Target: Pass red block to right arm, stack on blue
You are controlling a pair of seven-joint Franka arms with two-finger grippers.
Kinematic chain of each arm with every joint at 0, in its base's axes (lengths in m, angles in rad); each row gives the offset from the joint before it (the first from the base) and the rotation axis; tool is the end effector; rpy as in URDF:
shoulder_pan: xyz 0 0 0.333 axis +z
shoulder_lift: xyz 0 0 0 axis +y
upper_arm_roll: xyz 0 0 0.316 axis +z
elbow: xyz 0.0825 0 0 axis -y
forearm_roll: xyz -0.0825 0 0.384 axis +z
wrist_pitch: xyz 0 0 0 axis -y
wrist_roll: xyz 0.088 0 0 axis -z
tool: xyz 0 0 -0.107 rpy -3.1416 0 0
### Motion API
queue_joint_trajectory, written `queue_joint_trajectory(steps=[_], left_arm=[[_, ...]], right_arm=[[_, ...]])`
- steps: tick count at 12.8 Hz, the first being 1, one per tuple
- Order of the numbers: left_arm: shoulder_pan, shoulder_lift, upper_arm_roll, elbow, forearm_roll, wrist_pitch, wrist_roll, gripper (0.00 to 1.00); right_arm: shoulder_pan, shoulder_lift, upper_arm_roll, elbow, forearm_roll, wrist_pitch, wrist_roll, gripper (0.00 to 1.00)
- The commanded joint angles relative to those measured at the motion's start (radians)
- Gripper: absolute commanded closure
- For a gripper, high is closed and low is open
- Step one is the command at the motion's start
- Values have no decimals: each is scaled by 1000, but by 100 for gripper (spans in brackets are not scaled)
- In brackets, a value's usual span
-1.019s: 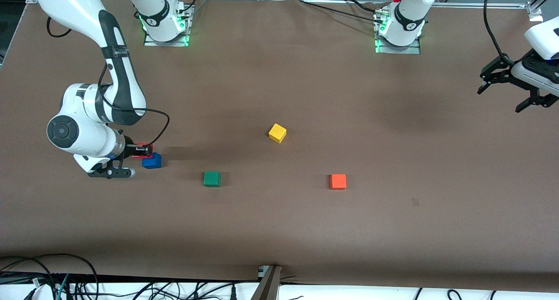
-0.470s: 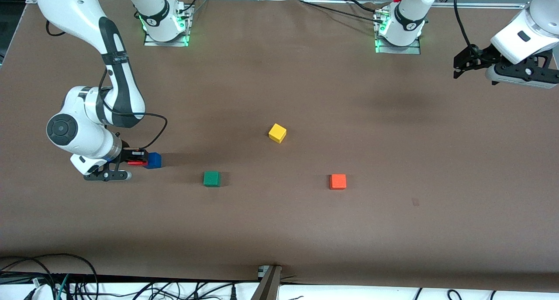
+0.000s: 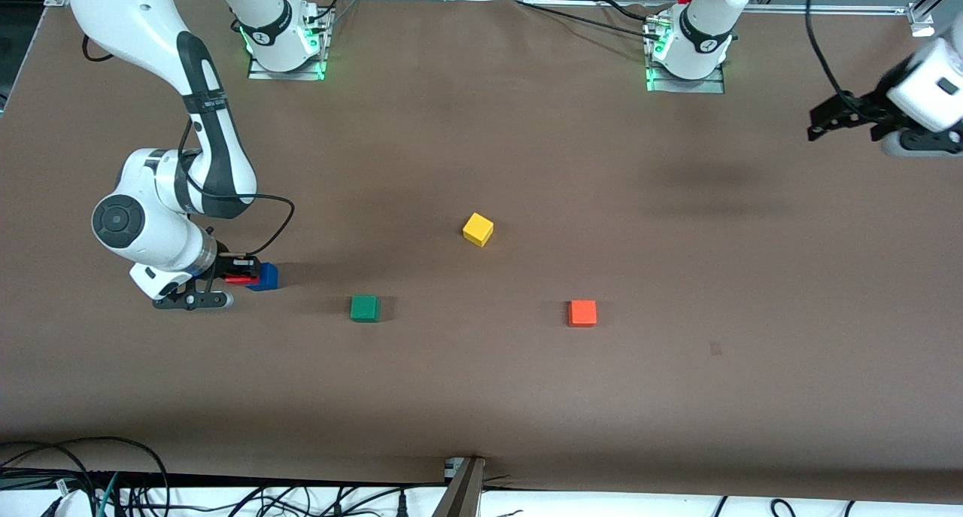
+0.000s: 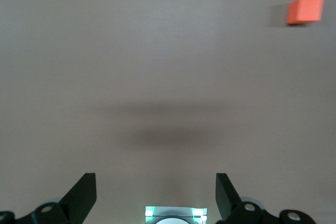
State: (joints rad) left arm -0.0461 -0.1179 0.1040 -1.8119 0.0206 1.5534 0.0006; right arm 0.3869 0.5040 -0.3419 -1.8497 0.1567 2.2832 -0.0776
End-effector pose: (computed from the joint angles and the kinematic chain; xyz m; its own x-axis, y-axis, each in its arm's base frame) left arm 0.5072 0.0342 0.5726 0.9885 0.0546 -0.1408 0.0540 -0.9985 -0.0081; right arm 0.6361 0.0459 0.2609 0.9979 0.0530 -0.0379 0.0547 -0.9975 0.0453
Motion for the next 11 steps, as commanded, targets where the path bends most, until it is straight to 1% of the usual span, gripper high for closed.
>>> queue_joint_trajectory(steps=[1,4,7,9,10,11], left_arm=[[11,35,6,42,12,-22,-7,0],[12,27,0,46,9,-24,-27,0],[12,27,-13,63,12,48,-122,0],[41,29,-52,63,12,100,-158,0],[55,33,-82,65,12,118,-163,0],[64,58,-107,84,15,129,-166,0]], right_arm=[[3,-24,15,-34,-8,19,-7,100],[3,-30,27,-51,-9,25,-8,100],[3,-42,27,-71,-9,27,-8,100],[3,-45,27,-74,-9,27,-8,100],[3,-51,27,-77,-9,25,-8,100],[3,-55,27,-78,-9,25,-8,100]])
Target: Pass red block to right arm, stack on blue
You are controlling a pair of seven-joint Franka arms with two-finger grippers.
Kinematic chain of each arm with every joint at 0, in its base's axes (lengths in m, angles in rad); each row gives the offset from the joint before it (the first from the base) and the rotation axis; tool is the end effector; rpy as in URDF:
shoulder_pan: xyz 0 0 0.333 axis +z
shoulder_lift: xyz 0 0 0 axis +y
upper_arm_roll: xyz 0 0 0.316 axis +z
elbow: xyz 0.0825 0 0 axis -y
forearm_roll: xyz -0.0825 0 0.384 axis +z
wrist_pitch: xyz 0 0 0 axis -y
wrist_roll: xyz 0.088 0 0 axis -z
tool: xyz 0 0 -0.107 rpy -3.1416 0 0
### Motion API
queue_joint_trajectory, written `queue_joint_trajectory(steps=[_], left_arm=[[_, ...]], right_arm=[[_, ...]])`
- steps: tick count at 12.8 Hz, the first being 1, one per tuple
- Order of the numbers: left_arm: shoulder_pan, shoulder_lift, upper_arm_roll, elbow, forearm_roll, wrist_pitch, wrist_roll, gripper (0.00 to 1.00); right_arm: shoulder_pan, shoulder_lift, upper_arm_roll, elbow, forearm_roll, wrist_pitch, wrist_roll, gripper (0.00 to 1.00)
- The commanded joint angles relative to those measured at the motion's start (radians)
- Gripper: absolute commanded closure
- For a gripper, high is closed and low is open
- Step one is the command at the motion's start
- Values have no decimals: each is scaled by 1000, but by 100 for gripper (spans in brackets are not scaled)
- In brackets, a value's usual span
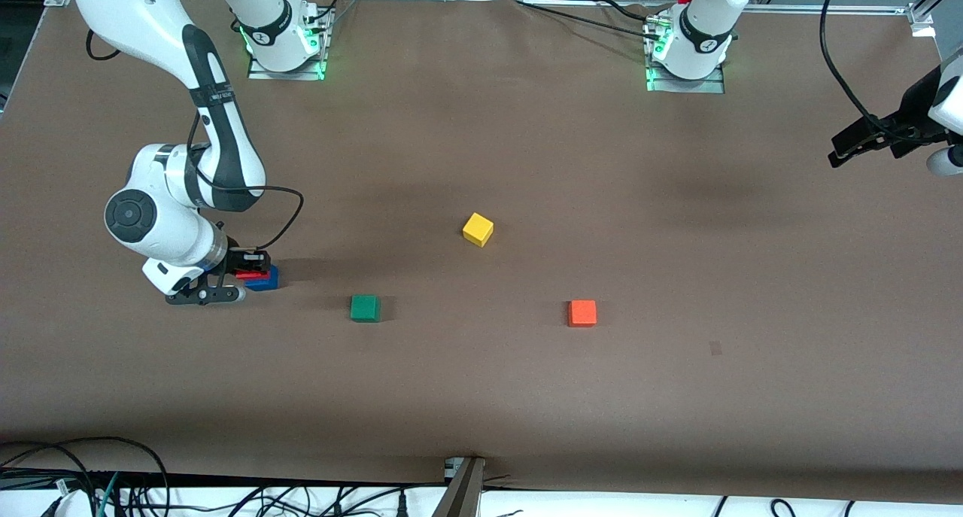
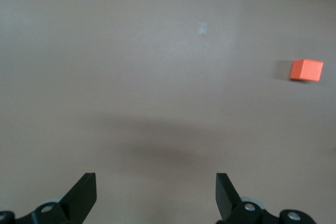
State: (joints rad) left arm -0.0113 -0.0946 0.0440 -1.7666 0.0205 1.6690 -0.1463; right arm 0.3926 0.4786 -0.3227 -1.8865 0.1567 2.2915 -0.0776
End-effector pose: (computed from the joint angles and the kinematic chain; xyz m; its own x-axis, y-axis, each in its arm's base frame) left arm 0.5300 0.0203 0.5914 0.9844 0.1758 -0.0007 0.1758 -0.9843 -0.0165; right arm 0.6259 0.0581 0.2601 0.9965 0.0709 -0.0449 0.0723 -0.9969 0.0304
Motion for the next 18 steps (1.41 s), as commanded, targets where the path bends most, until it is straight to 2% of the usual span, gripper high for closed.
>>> queue_joint_trajectory(steps=[1,3,9,11,13,15,18], left_arm=[[30,70,-47,82,15,12,-32,0],[28,121,-44,143,24,9,-29,0],[33,177,-27,167,26,12,-19,0],[50,194,-26,205,16,-1,-21,0],[51,202,-26,197,15,-3,-21,0],[48,254,-29,204,18,-5,-35,0],[48,251,-29,211,21,-29,-23,0]], right_arm=[[-3,-29,7,-42,-9,17,-10,100],[-5,-28,7,-40,-8,25,-10,100],[-6,-23,7,-39,-9,42,-10,100],[-6,-23,7,-39,-9,43,-10,100],[-8,-23,5,-37,-9,43,-10,100],[-11,-23,7,-36,-9,43,-10,100],[-12,-23,5,-34,-9,43,-10,100]])
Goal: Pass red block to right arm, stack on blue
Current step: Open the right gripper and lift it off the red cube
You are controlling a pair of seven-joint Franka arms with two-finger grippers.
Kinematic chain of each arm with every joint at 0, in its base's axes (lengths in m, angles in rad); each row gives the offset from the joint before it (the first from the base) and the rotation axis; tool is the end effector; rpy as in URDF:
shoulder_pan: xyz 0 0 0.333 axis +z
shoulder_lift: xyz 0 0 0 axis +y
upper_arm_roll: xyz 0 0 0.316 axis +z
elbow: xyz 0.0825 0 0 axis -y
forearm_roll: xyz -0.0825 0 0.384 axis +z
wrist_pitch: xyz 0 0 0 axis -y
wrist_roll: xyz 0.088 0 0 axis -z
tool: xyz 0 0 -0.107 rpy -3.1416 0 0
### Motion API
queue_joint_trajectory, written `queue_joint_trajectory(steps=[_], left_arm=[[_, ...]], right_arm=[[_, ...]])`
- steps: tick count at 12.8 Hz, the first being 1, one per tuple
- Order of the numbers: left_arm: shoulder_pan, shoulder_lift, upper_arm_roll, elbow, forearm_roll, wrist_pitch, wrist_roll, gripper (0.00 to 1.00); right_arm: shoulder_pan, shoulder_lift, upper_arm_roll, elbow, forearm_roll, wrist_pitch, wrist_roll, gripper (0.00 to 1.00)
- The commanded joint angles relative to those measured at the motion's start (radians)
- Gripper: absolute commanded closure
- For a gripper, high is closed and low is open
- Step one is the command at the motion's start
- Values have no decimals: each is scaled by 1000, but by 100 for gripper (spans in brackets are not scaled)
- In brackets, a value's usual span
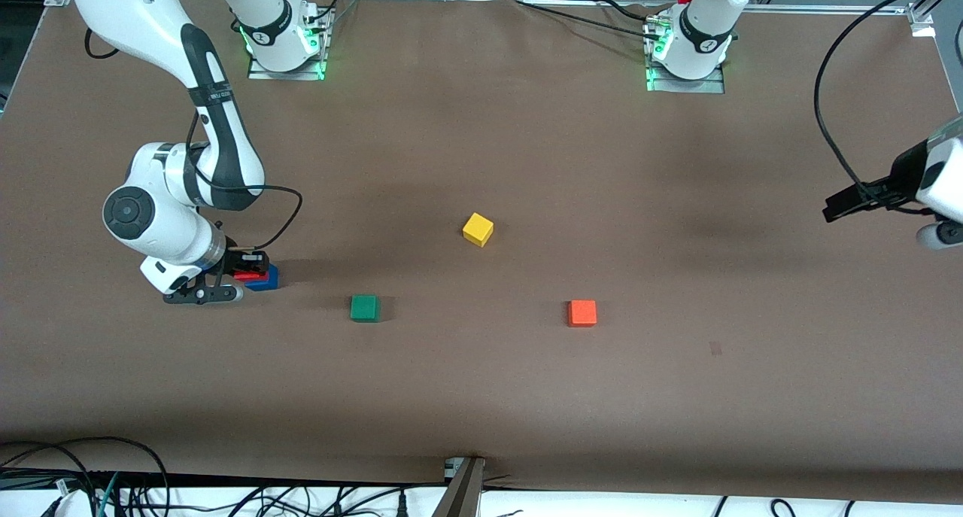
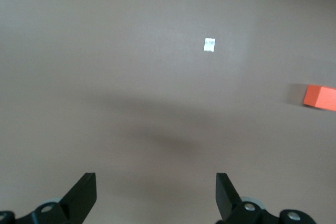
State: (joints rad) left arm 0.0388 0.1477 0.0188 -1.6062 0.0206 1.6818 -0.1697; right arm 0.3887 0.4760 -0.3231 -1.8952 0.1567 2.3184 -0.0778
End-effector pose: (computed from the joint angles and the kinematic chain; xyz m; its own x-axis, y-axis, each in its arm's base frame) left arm 0.5997 0.0359 0.5316 0.9725 0.2229 -0.0671 0.2210 -0.9746 -0.0348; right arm 0.6265 0.0547 0.2603 0.9975 0.0665 -0.0241 0.0672 -0.9972 0.0321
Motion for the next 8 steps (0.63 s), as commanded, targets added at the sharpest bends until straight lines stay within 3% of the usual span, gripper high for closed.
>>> queue_joint_trajectory(steps=[1,5,6,7,8], left_arm=[[0,-13,-8,51,24,-56,1,0],[-2,-30,-14,49,24,-85,-8,0],[-2,-30,-14,49,24,-82,-8,0],[-4,-30,-14,51,22,-77,-8,0],[-11,-30,-16,52,18,-77,-8,0]], right_arm=[[-8,-20,7,-25,-9,18,-10,100],[-10,-17,7,-25,-9,24,-10,100],[-10,-17,6,-24,-8,22,-10,81],[-11,-17,7,-18,-6,19,3,37],[-13,-17,6,-10,-8,16,-11,0]])
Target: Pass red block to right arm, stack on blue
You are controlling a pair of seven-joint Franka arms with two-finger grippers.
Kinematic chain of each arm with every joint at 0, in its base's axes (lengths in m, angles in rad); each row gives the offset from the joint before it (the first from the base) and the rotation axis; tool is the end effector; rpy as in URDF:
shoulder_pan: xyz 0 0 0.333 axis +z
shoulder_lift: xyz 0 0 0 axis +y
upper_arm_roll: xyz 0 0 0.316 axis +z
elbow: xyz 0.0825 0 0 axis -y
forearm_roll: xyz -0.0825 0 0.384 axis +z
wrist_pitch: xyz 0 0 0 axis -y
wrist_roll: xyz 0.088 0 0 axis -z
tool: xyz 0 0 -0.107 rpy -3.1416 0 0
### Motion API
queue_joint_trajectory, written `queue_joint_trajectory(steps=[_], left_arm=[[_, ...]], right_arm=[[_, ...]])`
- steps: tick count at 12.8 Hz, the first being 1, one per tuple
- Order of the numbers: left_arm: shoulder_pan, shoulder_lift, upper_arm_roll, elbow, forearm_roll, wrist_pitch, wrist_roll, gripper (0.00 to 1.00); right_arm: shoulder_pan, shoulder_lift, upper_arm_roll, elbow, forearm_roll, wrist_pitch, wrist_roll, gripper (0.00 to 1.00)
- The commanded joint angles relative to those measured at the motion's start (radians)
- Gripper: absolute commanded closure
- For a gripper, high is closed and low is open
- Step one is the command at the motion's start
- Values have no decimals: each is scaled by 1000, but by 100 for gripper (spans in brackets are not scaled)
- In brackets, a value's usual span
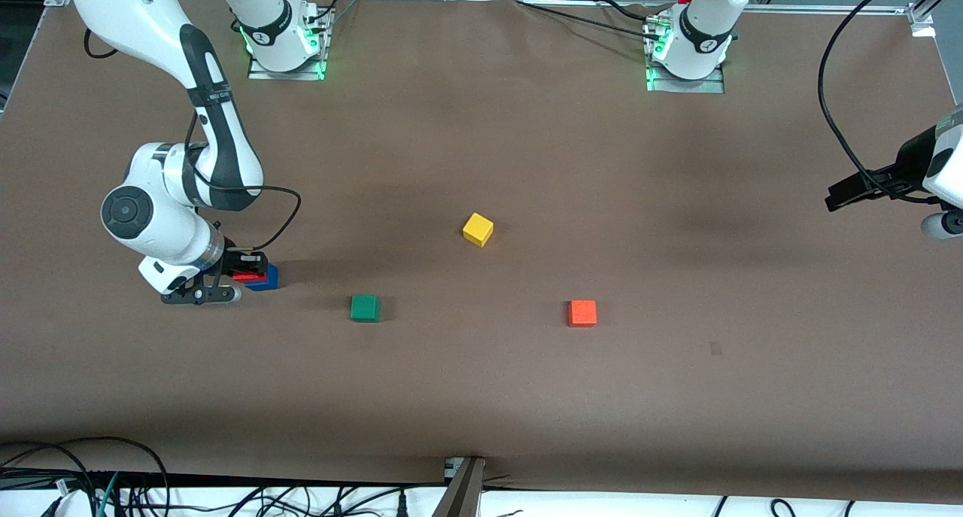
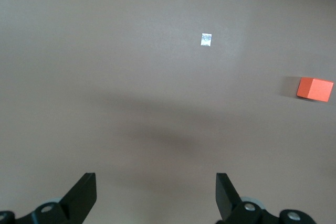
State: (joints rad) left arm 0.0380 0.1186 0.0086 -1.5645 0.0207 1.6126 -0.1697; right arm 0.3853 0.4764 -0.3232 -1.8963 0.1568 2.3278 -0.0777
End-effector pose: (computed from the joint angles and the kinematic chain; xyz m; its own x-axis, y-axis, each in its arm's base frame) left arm 0.5897 0.0294 0.5631 0.9747 0.2136 -0.0658 0.2119 -0.9767 -0.0332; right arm 0.6273 0.0524 0.2605 0.9979 0.0630 -0.0162 0.0635 -0.9974 0.0329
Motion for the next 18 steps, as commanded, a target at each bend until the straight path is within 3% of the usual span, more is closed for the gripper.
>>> queue_joint_trajectory(steps=[1,3,6,11,14,17,18], left_arm=[[-15,-2,-9,9,15,-16,-10,0],[-15,-1,-25,12,12,-16,5,0],[-15,-2,-59,15,9,-32,4,0],[9,7,-70,3,12,-40,45,0],[23,15,-64,6,10,-39,102,0],[51,24,-65,20,12,-14,116,0],[55,24,-65,17,10,-13,116,0]], right_arm=[[-10,-22,4,9,-9,-1,-16,0],[-8,-35,0,37,-13,-59,-16,0],[-8,-76,-23,129,-16,-253,-17,0],[-8,-87,-129,428,-23,-696,-125,0],[-8,-102,-178,548,-11,-914,-114,0],[3,-123,-154,618,-67,-1008,-112,0],[-17,-148,-113,615,-88,-1002,-114,0]])
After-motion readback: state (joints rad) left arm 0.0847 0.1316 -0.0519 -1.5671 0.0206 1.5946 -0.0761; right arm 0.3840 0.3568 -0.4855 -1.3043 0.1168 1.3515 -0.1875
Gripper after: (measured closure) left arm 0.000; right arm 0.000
